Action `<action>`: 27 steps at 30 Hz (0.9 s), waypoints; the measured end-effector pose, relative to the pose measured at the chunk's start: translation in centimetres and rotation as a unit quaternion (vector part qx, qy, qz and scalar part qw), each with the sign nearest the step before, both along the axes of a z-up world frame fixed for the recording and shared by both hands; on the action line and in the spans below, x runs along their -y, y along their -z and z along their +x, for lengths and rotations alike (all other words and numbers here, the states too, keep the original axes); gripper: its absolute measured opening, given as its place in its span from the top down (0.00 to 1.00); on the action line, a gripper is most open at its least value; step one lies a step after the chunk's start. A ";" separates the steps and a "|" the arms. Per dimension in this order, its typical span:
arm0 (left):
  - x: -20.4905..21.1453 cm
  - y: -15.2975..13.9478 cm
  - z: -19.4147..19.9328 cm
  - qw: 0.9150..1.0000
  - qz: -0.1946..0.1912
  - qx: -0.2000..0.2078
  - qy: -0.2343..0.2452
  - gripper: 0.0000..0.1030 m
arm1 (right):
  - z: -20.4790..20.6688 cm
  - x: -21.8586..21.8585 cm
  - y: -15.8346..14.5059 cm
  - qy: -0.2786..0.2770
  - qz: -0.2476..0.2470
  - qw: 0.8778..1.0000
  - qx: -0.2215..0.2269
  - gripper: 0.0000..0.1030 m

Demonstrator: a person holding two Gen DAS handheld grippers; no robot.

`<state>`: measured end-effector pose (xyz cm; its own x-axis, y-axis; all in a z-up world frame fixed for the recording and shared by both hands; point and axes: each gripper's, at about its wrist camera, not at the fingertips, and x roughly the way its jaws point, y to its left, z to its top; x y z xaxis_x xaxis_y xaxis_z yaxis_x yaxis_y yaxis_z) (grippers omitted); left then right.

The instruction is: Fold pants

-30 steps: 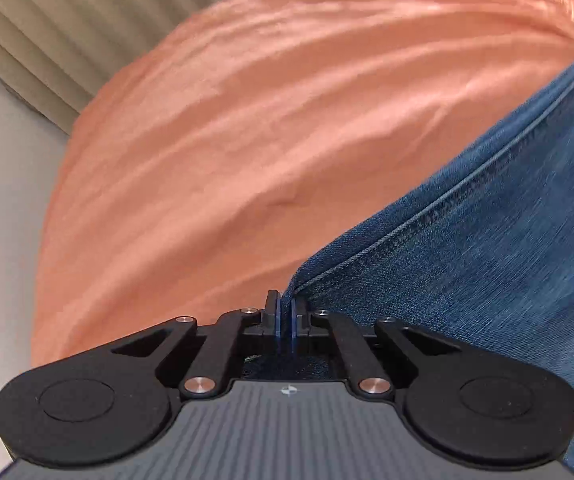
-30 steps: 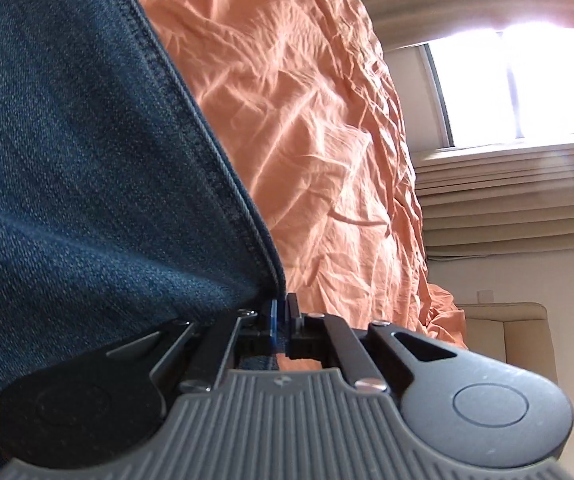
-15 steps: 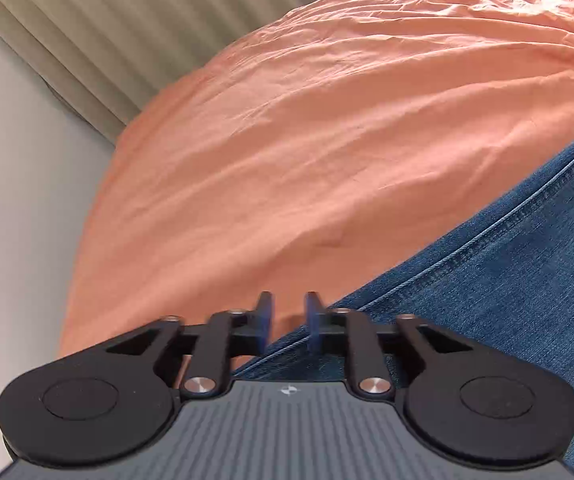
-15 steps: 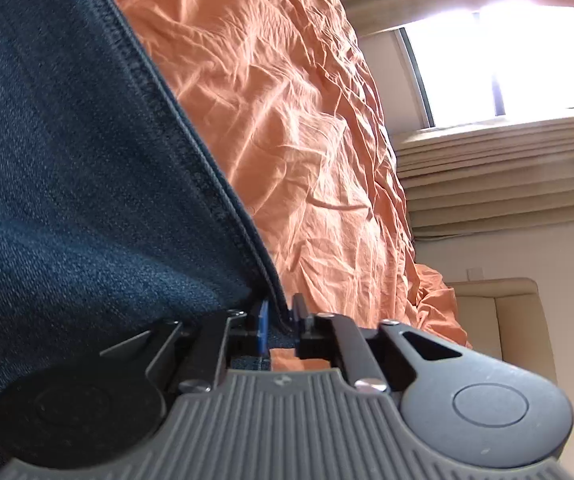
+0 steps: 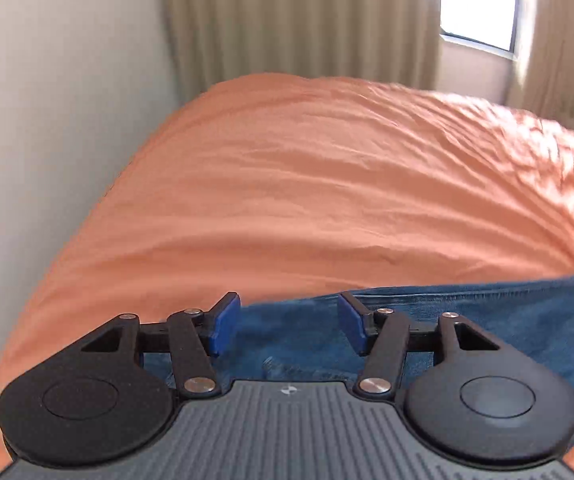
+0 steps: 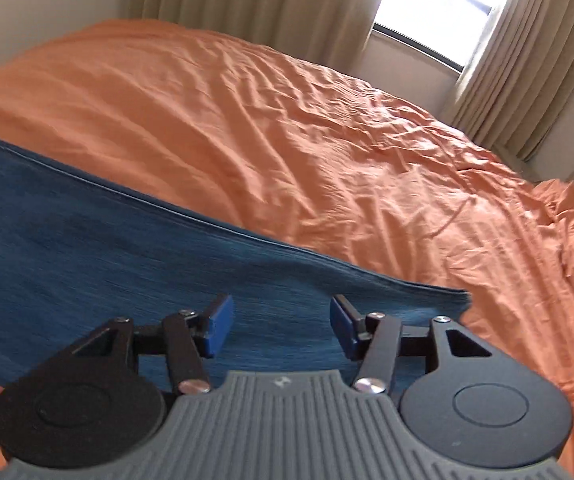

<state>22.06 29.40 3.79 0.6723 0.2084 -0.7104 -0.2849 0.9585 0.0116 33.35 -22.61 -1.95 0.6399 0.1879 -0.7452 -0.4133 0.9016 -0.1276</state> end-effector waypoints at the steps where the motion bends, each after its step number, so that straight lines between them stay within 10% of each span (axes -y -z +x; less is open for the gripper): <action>1: -1.4 -0.2 -1.6 1.000 -0.018 0.010 -0.017 0.35 | -1.1 -1.2 -0.1 0.002 0.023 1.000 -0.006 0.49; 6: -7.2 2.1 -8.5 0.988 -0.105 0.041 -0.105 0.30 | -4.8 -5.2 2.1 0.030 0.152 0.986 -0.064 0.44; 9: -10.3 6.0 -12.6 0.963 -0.195 0.070 -0.175 0.29 | -5.9 -6.4 4.3 0.061 0.205 0.973 -0.090 0.44; 13: -12.9 11.8 -15.3 0.918 -0.312 0.100 -0.224 0.29 | -6.4 -7.4 5.9 0.063 0.193 0.975 -0.090 0.44; 17: -14.4 17.3 -15.7 0.848 -0.430 0.160 -0.267 0.26 | -6.1 -7.3 6.7 0.062 0.185 0.978 -0.076 0.43; 19: -14.5 18.8 -14.9 0.827 -0.455 0.186 -0.273 0.24 | -5.5 -7.0 7.4 0.068 0.194 0.975 -0.085 0.43; 24: -14.5 19.0 -11.6 0.835 -0.431 0.184 -0.289 0.46 | -4.2 -6.9 8.5 0.068 0.194 0.975 -0.087 0.43; 27: -13.8 15.5 -10.4 0.873 -0.360 0.171 -0.280 0.80 | -3.7 -6.7 8.6 0.066 0.195 0.975 -0.088 0.43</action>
